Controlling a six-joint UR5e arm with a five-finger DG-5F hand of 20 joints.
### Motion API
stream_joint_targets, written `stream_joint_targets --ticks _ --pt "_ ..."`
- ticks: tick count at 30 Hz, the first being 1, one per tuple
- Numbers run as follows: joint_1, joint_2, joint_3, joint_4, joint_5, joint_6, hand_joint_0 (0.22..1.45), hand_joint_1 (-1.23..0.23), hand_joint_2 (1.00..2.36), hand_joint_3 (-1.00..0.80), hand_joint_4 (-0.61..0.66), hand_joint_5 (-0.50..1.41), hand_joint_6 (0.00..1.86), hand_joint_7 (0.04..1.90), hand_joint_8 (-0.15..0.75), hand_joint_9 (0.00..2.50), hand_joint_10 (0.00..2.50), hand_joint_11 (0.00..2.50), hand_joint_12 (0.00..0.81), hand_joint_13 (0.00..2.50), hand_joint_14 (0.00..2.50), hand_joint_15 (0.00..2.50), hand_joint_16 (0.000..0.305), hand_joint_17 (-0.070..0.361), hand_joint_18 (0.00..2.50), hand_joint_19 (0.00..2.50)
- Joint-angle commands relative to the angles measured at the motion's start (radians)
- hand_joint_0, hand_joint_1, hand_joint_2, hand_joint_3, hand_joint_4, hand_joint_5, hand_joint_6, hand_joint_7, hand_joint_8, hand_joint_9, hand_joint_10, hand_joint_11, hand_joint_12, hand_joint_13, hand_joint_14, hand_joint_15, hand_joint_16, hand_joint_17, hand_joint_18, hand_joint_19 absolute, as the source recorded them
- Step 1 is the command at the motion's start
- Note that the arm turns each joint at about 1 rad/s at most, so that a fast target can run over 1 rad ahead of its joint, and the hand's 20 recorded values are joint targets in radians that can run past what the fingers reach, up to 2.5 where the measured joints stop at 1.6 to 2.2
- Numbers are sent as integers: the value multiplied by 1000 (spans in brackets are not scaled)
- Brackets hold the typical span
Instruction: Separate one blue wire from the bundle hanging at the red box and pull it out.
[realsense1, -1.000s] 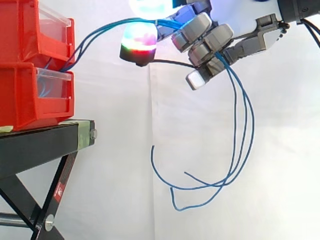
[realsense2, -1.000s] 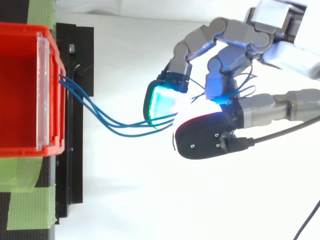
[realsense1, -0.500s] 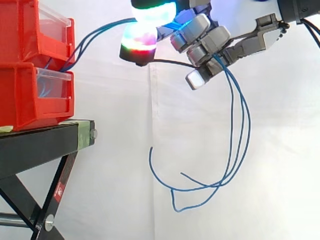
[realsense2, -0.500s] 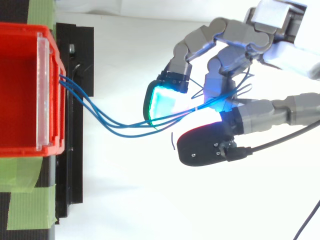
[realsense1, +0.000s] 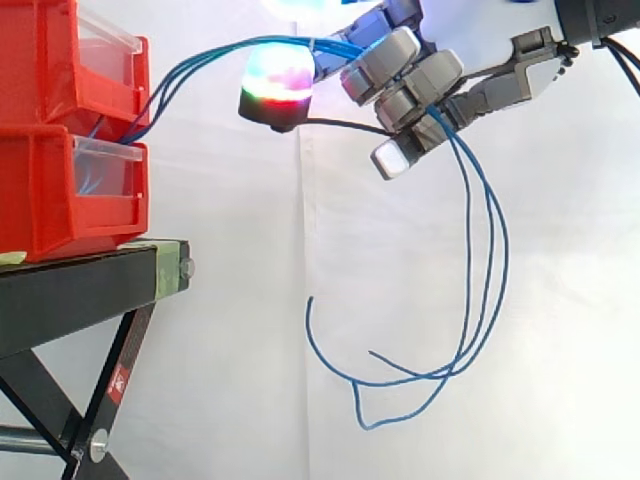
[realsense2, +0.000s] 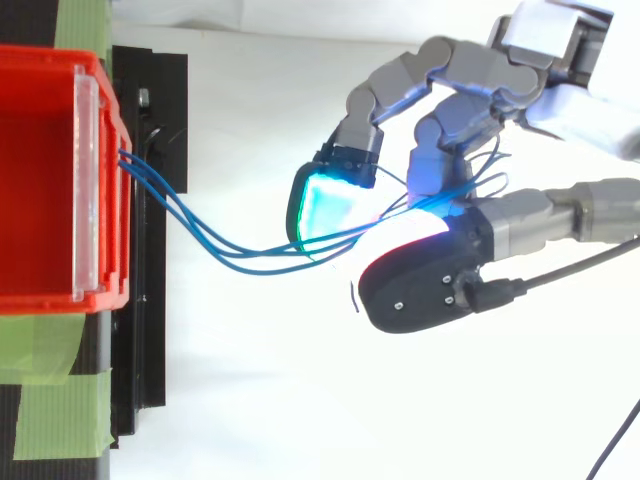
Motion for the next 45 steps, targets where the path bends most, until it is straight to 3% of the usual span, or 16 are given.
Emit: stream_joint_targets --ticks 1,7,20,32,45 --pt "-1 0 0 -1 0 0 540 -654 1003 -460 166 -201 927 830 317 857 996 1348 430 908 1152 1336 54 122 892 844" --pt "-1 0 0 -1 1 1 605 -686 1009 -383 158 -195 927 843 305 880 942 1393 411 938 1058 1384 51 115 895 845" --pt "-2 0 0 0 1 1 622 -692 1014 -313 118 -187 934 859 307 900 937 1395 413 963 1013 1408 51 114 911 843" --pt "-2 0 0 0 0 1 630 -822 1021 -101 -38 -170 942 998 310 993 886 1454 424 1041 943 1462 52 117 978 826" --pt "-4 0 0 0 0 1 647 -913 1016 -10 76 -194 954 900 319 908 920 1415 450 973 926 1457 57 128 954 776"
